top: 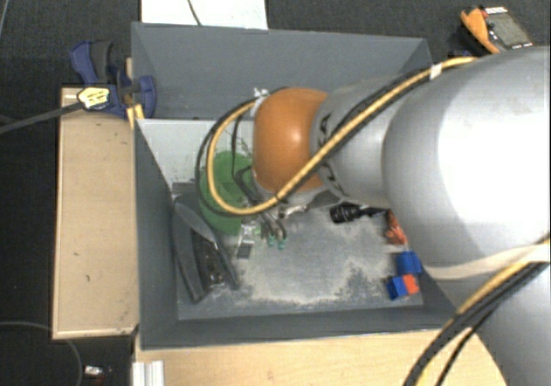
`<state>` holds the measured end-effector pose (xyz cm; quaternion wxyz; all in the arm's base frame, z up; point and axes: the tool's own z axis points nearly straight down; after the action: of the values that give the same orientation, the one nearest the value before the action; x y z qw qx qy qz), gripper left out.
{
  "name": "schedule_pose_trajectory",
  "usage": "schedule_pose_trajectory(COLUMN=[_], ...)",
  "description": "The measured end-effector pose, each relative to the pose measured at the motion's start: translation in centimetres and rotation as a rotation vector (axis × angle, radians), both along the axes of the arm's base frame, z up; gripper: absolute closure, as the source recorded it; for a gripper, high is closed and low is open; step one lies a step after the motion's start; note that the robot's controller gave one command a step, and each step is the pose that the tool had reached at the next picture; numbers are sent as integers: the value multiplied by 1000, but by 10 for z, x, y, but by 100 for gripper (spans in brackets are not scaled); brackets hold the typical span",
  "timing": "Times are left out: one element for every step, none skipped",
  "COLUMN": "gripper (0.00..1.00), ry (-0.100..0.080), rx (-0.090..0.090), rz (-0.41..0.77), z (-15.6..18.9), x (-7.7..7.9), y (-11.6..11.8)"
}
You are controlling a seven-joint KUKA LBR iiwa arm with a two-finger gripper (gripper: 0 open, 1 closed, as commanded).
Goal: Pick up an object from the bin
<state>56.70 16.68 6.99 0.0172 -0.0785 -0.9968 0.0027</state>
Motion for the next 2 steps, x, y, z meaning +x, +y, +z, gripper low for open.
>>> schedule_pose_trajectory(gripper=[100, 100], ry=[0, 8], rx=[3, 6], rz=[2, 4], z=[3, 12], x=[-1, -3], y=[2, 4])
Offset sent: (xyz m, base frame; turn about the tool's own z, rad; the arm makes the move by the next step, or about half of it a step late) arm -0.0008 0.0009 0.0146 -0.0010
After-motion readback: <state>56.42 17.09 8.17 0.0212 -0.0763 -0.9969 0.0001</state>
